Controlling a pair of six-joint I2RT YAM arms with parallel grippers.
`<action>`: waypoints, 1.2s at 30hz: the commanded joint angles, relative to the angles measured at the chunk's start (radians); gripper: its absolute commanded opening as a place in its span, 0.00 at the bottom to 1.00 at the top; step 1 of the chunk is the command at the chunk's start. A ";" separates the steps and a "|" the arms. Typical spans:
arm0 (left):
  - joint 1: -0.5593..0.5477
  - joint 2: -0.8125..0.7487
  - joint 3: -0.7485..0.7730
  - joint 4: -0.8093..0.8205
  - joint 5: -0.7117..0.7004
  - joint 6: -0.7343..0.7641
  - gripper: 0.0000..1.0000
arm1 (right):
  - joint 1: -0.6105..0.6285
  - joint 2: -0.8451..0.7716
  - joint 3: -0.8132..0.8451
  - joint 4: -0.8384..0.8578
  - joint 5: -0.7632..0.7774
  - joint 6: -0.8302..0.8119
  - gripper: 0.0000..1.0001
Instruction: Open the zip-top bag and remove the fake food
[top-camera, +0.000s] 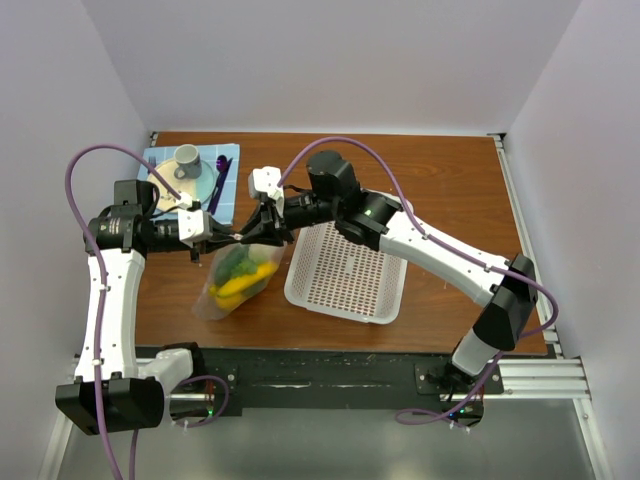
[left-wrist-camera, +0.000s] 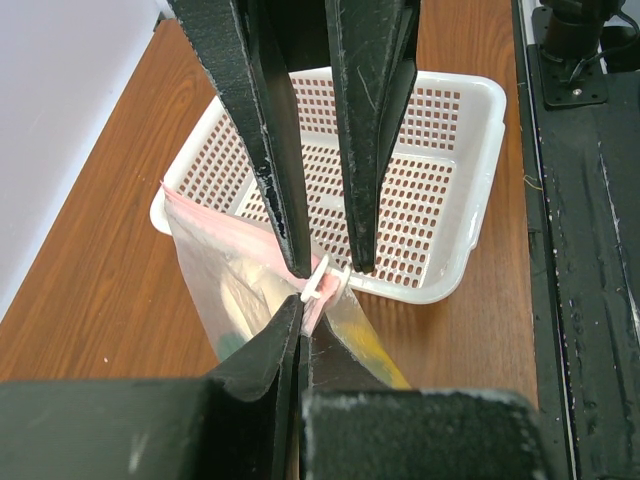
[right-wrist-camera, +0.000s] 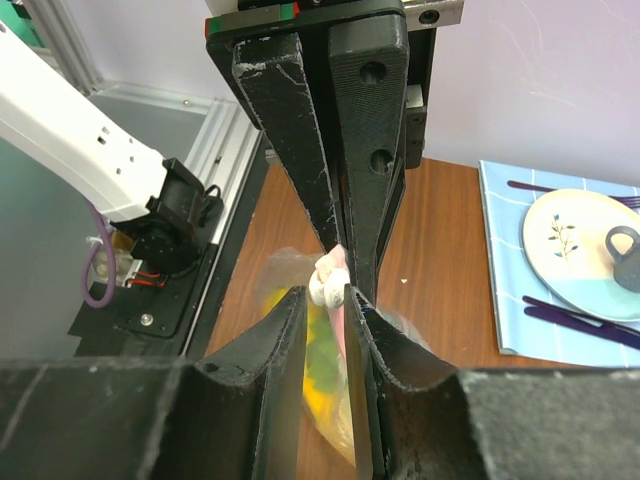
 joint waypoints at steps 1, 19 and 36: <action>-0.005 -0.012 0.042 0.008 0.046 0.010 0.00 | 0.006 -0.018 0.007 0.003 -0.009 -0.007 0.25; -0.005 -0.025 0.043 -0.016 0.059 0.016 0.00 | 0.006 -0.004 0.019 0.043 0.012 0.020 0.20; -0.008 -0.026 0.072 -0.026 0.069 -0.001 0.56 | -0.009 0.023 0.021 0.069 0.031 0.027 0.01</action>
